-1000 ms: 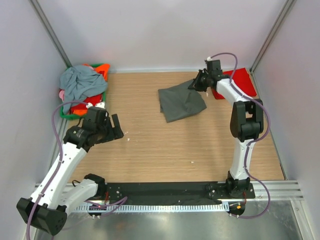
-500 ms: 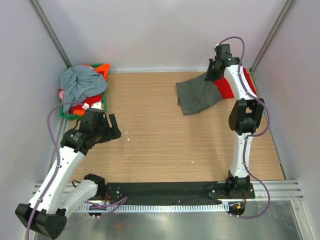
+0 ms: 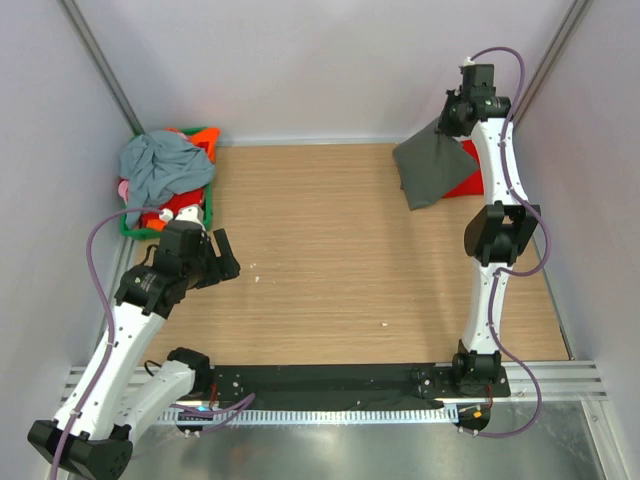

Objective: Fold and stack the t-shirts
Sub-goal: Neatly place the folded tshirt to the corner

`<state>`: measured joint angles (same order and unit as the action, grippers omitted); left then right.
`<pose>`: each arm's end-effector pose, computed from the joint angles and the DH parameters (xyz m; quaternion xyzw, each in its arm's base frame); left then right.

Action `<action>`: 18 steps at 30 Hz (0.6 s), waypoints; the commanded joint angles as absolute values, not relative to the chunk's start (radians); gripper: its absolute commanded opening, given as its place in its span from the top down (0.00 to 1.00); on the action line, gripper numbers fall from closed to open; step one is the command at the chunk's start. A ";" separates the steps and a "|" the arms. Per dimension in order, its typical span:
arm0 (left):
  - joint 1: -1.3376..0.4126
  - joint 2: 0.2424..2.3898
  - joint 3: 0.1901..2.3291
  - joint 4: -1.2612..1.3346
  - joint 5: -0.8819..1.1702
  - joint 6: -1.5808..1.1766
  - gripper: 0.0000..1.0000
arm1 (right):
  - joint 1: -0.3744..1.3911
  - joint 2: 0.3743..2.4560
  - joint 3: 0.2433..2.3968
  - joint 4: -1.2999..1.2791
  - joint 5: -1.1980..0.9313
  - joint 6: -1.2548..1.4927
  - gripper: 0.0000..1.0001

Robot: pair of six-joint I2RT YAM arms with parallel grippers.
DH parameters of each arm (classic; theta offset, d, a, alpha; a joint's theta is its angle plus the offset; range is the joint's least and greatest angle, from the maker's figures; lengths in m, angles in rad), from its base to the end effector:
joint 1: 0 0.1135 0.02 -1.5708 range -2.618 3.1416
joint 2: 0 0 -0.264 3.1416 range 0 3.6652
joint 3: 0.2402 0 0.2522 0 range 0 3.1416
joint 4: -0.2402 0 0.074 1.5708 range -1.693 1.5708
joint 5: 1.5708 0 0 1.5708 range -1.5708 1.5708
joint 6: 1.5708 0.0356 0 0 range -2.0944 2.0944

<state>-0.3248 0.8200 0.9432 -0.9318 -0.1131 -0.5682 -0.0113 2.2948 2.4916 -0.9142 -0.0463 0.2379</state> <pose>0.1445 -0.0444 0.3171 -0.1334 0.9174 -0.1130 0.3576 0.5059 -0.0041 0.3460 0.1036 0.9042 0.0677 0.4087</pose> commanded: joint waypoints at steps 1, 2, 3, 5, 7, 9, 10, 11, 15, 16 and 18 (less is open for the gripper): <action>-0.319 0.813 0.939 -0.893 -0.126 -0.568 0.23 | -0.028 2.289 2.562 -0.911 -0.057 0.224 0.99; -0.318 0.811 0.939 -0.893 -0.127 -0.568 0.23 | -0.029 2.289 2.562 -0.902 -0.055 0.227 0.99; -0.318 0.811 0.937 -0.893 -0.124 -0.568 0.24 | -0.034 2.290 2.571 -0.902 -0.055 0.229 0.99; -0.318 0.810 0.936 -0.891 -0.123 -0.568 0.24 | -0.037 2.296 2.597 -0.905 -0.045 0.229 0.99; -0.318 0.810 0.937 -0.891 -0.124 -0.568 0.23 | -0.046 2.306 2.641 -0.910 -0.038 0.225 0.99; -0.318 0.810 0.937 -0.891 -0.121 -0.568 0.24 | -0.055 2.298 2.649 -0.904 -0.040 0.233 0.99; -0.319 0.813 0.934 -0.890 -0.121 -0.568 0.23 | -0.061 2.293 2.649 -0.899 -0.037 0.241 0.99; -0.319 0.811 0.937 -0.891 -0.121 -0.568 0.23 | -0.069 2.289 2.648 -0.890 -0.037 0.245 0.99; -0.319 0.815 0.936 -0.890 -0.118 -0.566 0.24 | -0.089 2.287 2.655 -0.876 -0.055 0.245 0.99; -0.319 0.816 0.936 -0.890 -0.118 -0.566 0.24 | -0.094 2.290 2.658 -0.874 -0.061 0.244 0.99; -0.319 0.815 0.936 -0.891 -0.118 -0.568 0.24 | -0.106 2.296 2.677 -0.871 -0.078 0.245 0.99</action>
